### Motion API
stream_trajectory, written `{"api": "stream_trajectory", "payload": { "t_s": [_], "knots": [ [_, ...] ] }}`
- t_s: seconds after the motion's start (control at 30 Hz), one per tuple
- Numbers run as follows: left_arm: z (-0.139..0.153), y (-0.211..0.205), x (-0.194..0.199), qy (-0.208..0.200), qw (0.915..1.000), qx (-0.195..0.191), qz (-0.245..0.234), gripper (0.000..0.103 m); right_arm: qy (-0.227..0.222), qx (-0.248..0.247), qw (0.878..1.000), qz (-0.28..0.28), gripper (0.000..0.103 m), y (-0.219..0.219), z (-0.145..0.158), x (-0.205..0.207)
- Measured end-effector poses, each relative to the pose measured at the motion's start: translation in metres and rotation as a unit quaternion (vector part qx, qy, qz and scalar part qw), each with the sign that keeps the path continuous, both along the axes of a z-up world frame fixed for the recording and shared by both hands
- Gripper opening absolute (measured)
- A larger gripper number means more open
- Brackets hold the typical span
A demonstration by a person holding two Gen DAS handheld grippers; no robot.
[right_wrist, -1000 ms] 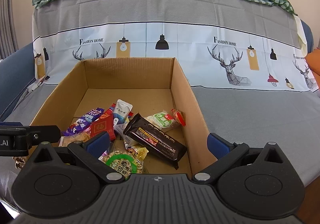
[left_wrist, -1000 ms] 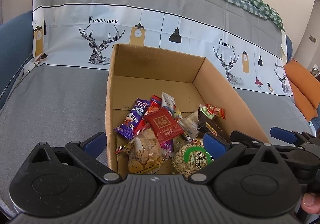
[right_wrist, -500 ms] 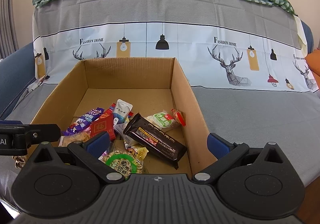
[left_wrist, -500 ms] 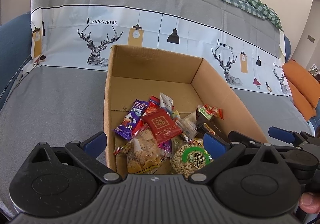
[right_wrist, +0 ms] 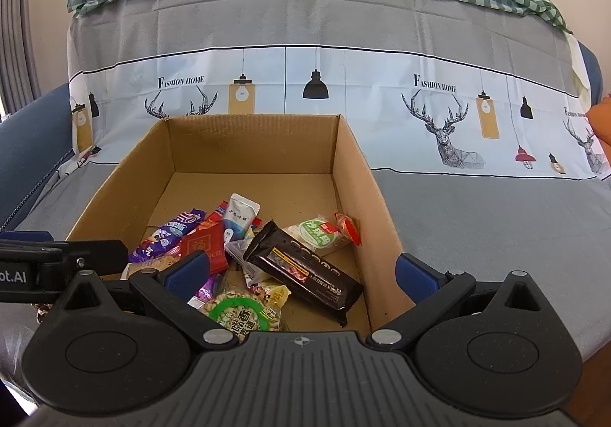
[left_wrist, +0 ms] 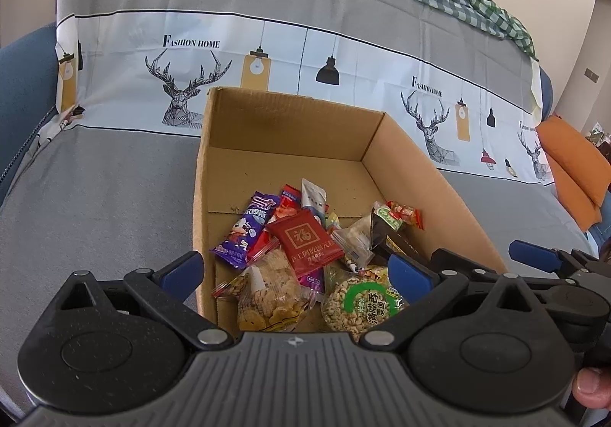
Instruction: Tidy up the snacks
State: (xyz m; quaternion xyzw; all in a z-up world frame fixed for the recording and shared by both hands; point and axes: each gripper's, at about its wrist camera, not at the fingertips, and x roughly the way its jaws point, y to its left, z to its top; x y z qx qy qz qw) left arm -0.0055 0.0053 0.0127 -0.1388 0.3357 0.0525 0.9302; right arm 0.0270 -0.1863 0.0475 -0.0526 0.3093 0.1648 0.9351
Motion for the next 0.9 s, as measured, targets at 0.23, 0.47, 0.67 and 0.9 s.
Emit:
{"api": "stream_trajectory", "payload": {
  "t_s": [0.23, 0.47, 0.67, 0.9],
  "knots": [
    [-0.0008, -0.0013, 0.0025, -0.001, 1.0, -0.003, -0.004, 0.102, 0.006, 0.006, 1.0, -0.003, 0.102, -0.0032, -0.0002, 0.0024],
    [-0.0016, -0.0032, 0.0039, -0.003, 1.0, -0.006, -0.005, 0.102, 0.016, 0.013, 1.0, -0.005, 0.102, -0.005, -0.0015, 0.0045],
    [-0.0011, -0.0037, 0.0056, -0.004, 1.0, -0.007, -0.006, 0.102, 0.016, 0.013, 1.0, -0.002, 0.102, -0.0038, -0.0019, 0.0062],
    [0.0001, -0.0047, 0.0054, -0.011, 0.9998, -0.01, -0.011, 0.102, 0.023, 0.018, 1.0, -0.004, 0.102, -0.0041, -0.0027, 0.0074]
  ]
}}
